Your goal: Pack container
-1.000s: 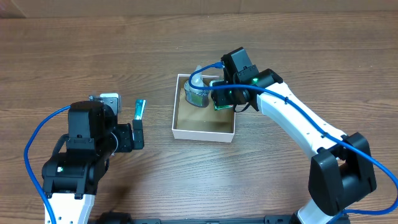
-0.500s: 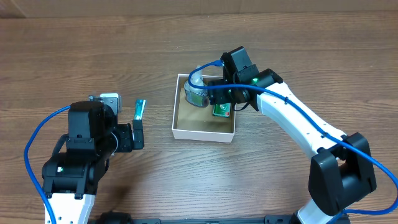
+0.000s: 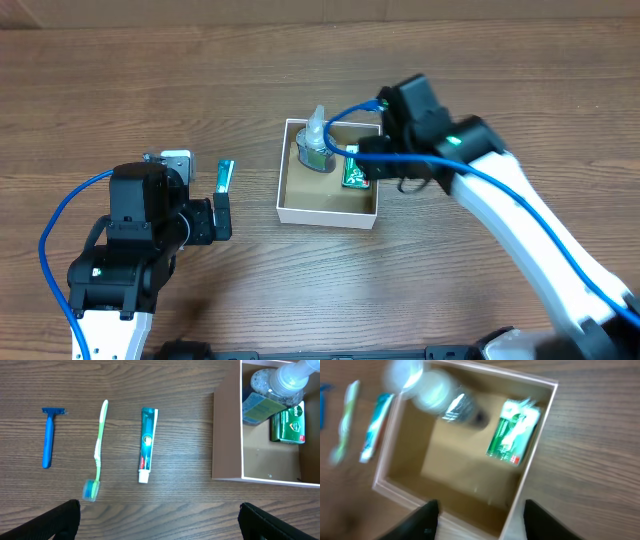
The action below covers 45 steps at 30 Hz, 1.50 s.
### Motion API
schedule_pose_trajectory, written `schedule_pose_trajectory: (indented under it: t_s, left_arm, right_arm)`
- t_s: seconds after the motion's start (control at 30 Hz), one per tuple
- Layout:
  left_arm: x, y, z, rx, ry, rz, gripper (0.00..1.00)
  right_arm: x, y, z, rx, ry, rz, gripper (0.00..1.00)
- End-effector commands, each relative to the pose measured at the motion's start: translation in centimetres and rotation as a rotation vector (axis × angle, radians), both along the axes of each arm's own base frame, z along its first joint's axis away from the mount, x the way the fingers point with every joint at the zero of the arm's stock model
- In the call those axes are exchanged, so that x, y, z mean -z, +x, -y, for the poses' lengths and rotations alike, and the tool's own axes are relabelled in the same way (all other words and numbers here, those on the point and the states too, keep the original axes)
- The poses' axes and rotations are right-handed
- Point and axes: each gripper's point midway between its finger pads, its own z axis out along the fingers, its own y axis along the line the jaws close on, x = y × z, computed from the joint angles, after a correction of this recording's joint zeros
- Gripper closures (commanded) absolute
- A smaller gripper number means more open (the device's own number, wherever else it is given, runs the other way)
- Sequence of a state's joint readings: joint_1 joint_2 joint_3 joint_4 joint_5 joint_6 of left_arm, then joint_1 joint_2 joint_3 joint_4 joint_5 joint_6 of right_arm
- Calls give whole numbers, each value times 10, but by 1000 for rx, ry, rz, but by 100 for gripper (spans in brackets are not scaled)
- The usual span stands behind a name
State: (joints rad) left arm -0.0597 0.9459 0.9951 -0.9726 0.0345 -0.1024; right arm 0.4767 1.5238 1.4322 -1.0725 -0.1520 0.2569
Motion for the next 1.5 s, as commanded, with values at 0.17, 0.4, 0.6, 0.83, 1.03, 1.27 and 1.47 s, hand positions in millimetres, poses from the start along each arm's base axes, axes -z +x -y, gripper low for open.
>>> schedule_pose_trajectory:
  t_s: [0.17, 0.4, 0.6, 0.83, 1.03, 1.27, 1.47]
  left_arm:
    - [-9, 3, 4, 7, -19, 24, 0]
    - [-9, 3, 4, 7, -19, 24, 0]
    - [-9, 4, 4, 7, -19, 24, 0]
    - [-9, 3, 4, 7, -19, 24, 0]
    - [-9, 3, 4, 7, -19, 23, 0]
    - [-9, 3, 4, 7, -19, 23, 0]
    - [-9, 3, 4, 7, -19, 22, 0]
  right_arm:
    - [10, -74, 10, -80, 6, -265, 73]
    - [54, -100, 12, -167, 1, -374, 87]
    - [79, -114, 8, -241, 0, -393, 96]
    - [88, -113, -14, -331, 16, -316, 96]
    - [91, -105, -22, -345, 32, -264, 93]
    - [104, -95, -18, -327, -4, -214, 90]
    - [108, -75, -10, -255, -68, -140, 91]
